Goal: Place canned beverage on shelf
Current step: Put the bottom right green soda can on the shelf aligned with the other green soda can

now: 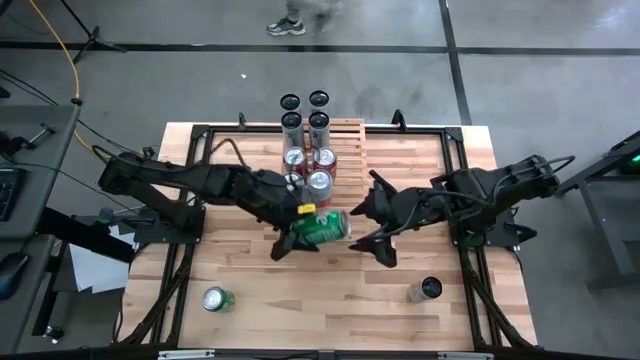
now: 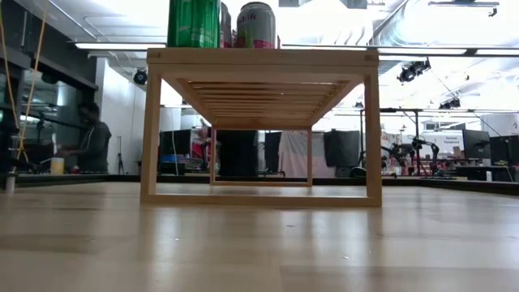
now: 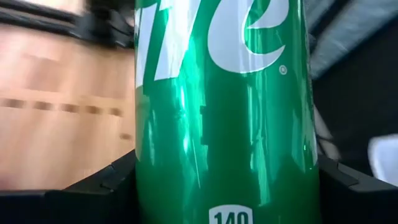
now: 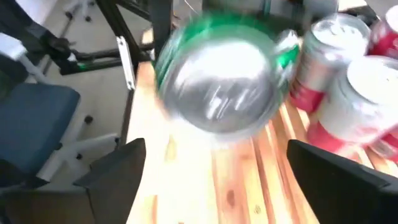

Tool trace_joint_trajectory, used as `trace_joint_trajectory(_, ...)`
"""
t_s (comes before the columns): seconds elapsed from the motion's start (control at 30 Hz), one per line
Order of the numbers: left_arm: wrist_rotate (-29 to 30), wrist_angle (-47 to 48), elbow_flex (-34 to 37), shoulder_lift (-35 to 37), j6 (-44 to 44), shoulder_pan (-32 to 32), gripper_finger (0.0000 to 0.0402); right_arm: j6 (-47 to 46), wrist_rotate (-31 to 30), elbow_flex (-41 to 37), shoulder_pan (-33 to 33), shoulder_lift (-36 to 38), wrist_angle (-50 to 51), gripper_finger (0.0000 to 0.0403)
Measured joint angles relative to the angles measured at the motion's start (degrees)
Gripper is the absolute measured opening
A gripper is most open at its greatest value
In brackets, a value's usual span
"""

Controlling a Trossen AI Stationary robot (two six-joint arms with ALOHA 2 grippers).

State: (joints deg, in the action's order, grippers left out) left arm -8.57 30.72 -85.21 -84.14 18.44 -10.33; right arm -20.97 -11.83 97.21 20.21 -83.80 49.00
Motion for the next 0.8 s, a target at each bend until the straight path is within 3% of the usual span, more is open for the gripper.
trace_joint_trajectory(0.23, 14.63, 0.73, -0.11, 5.32, -0.05, 0.18, 0.0279, -2.81, -4.63, 0.01, 0.00, 3.17, 5.57, 0.0352)
trace_joint_trajectory(0.4, 27.54, -3.58, -0.15, 7.37, 0.40, -1.44, 0.0279, -2.00, -9.15, 0.00, 0.02, 3.73, 3.39, 0.0352)
trace_joint_trajectory(0.6, 42.20, -13.67, -0.11, 6.58, -3.16, -4.31, 0.0279, 4.75, -14.76, -0.57, -1.89, 3.58, -11.26, 0.0352)
trace_joint_trajectory(0.8, 53.51, -23.81, 0.14, 4.05, -9.55, -5.72, 0.0279, 7.15, -14.89, -0.57, -7.11, 3.51, -28.04, 0.0353)
